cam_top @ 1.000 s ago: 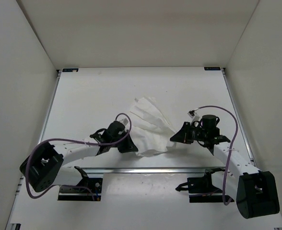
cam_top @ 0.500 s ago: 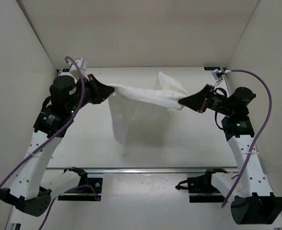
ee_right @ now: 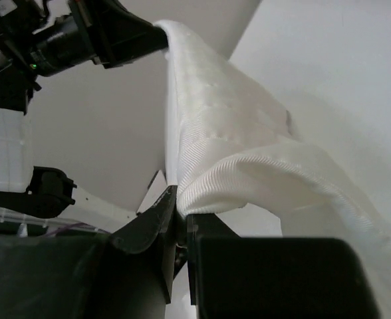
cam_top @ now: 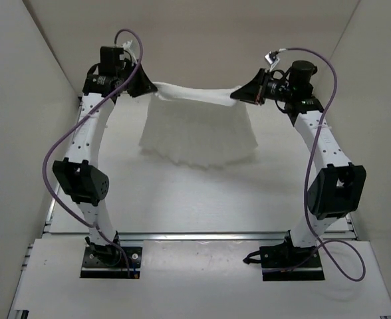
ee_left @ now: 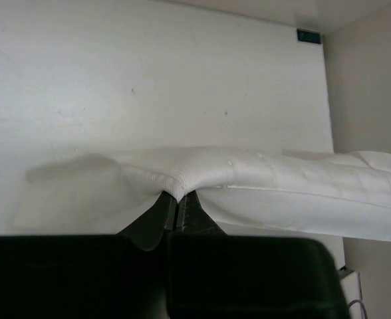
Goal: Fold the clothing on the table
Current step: Flatten the skirt out
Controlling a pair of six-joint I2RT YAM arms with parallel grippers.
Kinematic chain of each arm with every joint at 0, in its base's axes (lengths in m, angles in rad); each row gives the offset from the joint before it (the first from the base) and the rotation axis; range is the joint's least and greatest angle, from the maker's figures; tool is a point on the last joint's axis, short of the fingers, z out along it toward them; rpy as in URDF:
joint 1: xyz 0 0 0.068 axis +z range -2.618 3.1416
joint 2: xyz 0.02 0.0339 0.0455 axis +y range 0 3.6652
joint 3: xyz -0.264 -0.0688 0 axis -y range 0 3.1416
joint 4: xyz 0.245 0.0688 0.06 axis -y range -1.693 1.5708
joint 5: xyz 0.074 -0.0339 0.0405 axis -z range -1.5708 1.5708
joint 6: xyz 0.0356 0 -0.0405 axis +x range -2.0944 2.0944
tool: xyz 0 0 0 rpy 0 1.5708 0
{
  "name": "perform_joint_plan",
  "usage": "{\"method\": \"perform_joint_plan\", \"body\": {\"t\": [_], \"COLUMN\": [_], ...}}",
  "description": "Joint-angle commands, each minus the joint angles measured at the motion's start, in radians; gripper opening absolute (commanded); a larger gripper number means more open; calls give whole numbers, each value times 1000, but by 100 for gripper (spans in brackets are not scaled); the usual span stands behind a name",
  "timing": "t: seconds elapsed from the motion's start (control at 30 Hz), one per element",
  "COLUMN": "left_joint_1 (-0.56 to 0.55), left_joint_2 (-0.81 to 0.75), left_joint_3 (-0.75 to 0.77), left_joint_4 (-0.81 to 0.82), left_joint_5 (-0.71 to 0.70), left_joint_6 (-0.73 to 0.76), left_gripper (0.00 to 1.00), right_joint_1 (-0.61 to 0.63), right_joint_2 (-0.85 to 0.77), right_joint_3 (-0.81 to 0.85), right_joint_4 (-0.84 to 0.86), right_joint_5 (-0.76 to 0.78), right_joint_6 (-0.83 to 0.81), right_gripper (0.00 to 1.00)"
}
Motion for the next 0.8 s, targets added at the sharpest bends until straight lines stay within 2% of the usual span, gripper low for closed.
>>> {"method": "perform_joint_plan", "body": {"t": [0.0,0.1,0.17,0.27,0.37,0.4,0.43,0.47,0.5,0.53,0.57,0.6,0.67,0.77], "left_joint_1": [75,60,25,-1,-24,-40,-44,-69,-80,-93,-94,-94,-98,-124], "left_joint_2": [-61,-147,-209,-317,-366,-383,-401,-405,-417,-429,-449,-461,-513,-586], "left_joint_3": [229,62,-99,-482,-700,-796,-895,-993,-1038,-1129,-1206,-1236,-1316,-1343], "left_joint_4": [-42,-5,49,196,283,322,359,385,400,420,437,439,439,402], "left_joint_5": [51,47,-8,1,-24,-28,-35,-42,-36,-32,-22,-16,-30,-114], "left_joint_6": [-2,5,27,10,-22,-34,-36,-45,-47,-51,-48,-50,-34,-24], "left_gripper": [0,0,0,0,2,5,15,36,47,58,62,66,70,72], "right_joint_1": [-26,-43,-52,-61,-43,-40,-32,-11,-9,15,44,63,112,176], "right_joint_2": [-14,-8,-47,-83,-97,-98,-112,-136,-152,-197,-216,-250,-319,-420], "right_joint_3": [247,197,36,-208,-403,-446,-522,-617,-665,-745,-802,-828,-874,-880], "right_joint_4": [-63,-71,-28,52,115,119,133,164,181,188,172,155,68,-70], "right_joint_5": [-15,-19,-6,15,73,107,129,171,199,233,256,309,409,635], "right_joint_6": [-60,-72,-80,-75,-100,-100,-97,-88,-80,-83,-107,-141,-209,-325], "right_gripper": [0,0,0,0,1,0,0,0,3,19,32,36,51,58]}}
